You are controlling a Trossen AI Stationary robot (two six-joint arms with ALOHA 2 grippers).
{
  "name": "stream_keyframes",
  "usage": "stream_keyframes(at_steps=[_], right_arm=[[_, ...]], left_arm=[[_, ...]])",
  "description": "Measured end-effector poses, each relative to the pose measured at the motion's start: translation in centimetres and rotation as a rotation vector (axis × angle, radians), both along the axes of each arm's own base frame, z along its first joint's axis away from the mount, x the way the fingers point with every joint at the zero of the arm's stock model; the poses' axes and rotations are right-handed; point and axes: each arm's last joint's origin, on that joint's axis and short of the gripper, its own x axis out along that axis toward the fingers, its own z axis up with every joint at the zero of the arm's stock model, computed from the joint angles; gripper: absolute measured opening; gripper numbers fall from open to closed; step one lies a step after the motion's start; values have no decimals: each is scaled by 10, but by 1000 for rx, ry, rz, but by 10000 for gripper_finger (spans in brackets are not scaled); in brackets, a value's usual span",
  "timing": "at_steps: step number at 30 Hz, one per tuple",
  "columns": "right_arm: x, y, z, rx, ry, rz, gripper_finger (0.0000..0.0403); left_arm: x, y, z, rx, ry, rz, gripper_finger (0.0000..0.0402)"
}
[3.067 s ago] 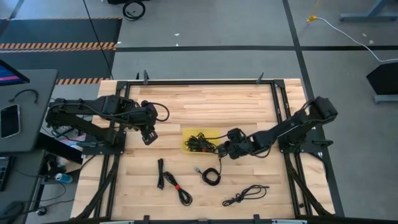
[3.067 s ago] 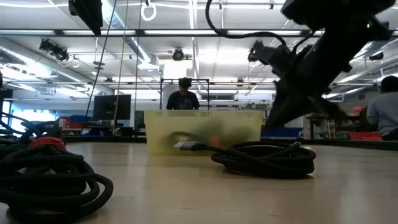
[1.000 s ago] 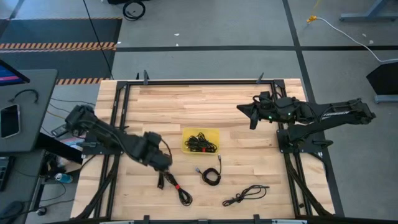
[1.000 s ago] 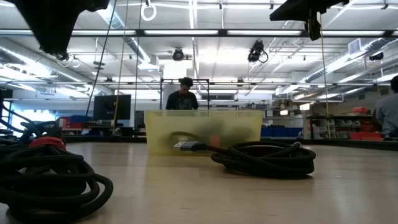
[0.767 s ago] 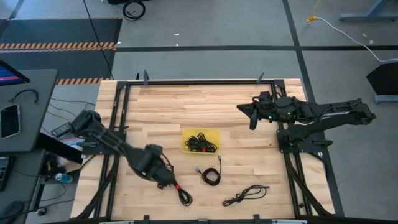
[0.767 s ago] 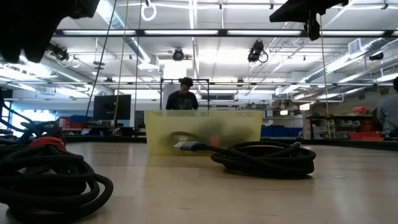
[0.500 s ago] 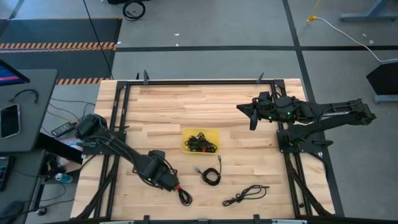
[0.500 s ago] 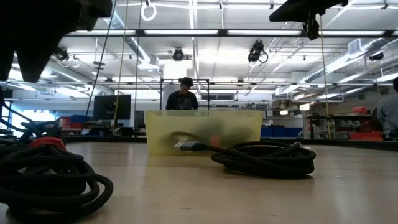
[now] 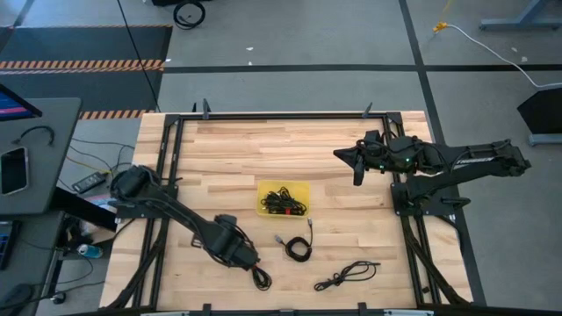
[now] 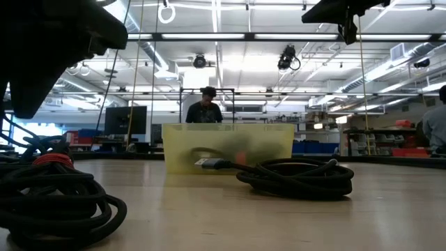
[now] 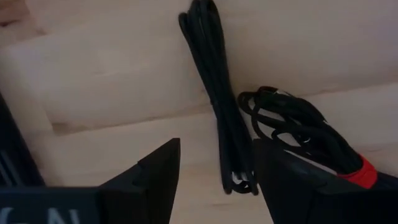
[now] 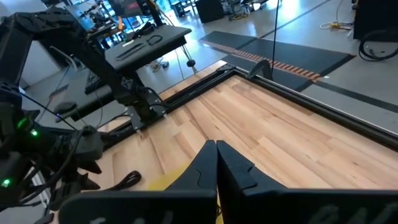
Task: Pick and place USB-C Cables
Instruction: Put the black charger cable into the yellow bin
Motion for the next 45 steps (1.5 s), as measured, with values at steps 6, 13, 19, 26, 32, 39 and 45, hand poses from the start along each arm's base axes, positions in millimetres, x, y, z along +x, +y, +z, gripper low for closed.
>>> stream_keyframes(at_steps=[6,13,19,26,32,39,45], right_arm=[[0,0,0,0,0,0,0],[0,0,-1,0,8,0,0],[0,0,-1,-1,10,-1,0],[0,0,-1,2,9,-2,0],[0,0,-1,3,9,-2,0],[0,0,-1,3,9,-2,0],[0,0,-1,3,9,-2,0]], left_arm=[[10,-9,-10,-52,-56,-6,206],[5,-30,-29,-232,84,-92,206],[-1,-40,-32,-218,90,-75,206],[8,-28,-32,-152,39,-40,206],[16,-16,-32,-124,7,-74,206],[28,-9,-31,-159,-51,-101,206],[27,-7,-31,-151,-36,-99,205]])
